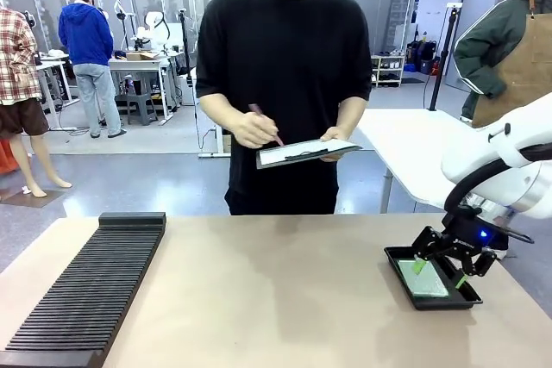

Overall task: Inspect the PCB.
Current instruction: Place the Blank PCB in the ESD tray.

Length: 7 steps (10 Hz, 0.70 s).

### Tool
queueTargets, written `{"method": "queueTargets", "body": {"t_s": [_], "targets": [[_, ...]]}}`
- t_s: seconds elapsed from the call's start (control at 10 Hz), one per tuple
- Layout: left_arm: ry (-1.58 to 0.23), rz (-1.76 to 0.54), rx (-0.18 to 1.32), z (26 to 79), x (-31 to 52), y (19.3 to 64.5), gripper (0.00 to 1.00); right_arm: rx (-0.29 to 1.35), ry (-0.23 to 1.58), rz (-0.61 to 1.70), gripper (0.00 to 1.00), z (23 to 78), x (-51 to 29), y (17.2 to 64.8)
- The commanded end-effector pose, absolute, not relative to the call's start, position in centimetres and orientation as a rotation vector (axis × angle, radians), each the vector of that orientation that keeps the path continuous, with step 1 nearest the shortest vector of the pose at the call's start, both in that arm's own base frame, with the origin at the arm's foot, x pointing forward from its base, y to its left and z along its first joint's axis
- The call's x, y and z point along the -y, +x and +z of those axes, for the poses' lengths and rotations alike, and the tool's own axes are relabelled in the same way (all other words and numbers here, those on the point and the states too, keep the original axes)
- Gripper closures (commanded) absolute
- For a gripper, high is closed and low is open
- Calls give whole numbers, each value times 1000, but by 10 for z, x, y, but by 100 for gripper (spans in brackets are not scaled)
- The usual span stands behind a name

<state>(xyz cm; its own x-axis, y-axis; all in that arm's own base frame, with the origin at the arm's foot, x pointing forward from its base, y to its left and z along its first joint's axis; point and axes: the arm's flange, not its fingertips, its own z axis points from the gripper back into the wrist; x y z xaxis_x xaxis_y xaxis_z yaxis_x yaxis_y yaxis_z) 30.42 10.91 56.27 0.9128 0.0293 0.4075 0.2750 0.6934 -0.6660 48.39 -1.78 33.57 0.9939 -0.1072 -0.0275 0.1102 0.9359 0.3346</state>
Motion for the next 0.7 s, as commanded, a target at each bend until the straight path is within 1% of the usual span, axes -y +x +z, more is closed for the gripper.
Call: {"method": "queueTargets", "body": {"t_s": [0.0,0.3,0.4,0.6], "targets": [[-785,-143,398,566,-111,305,0,-3,299,-152,0,343,16,477],[-785,-143,398,566,-111,305,0,19,307,-201,0,344,17,481],[-785,-143,398,566,-111,305,0,-3,329,-132,0,343,19,482],[-785,-143,398,566,-111,305,0,-3,329,-132,0,343,19,482]]}}
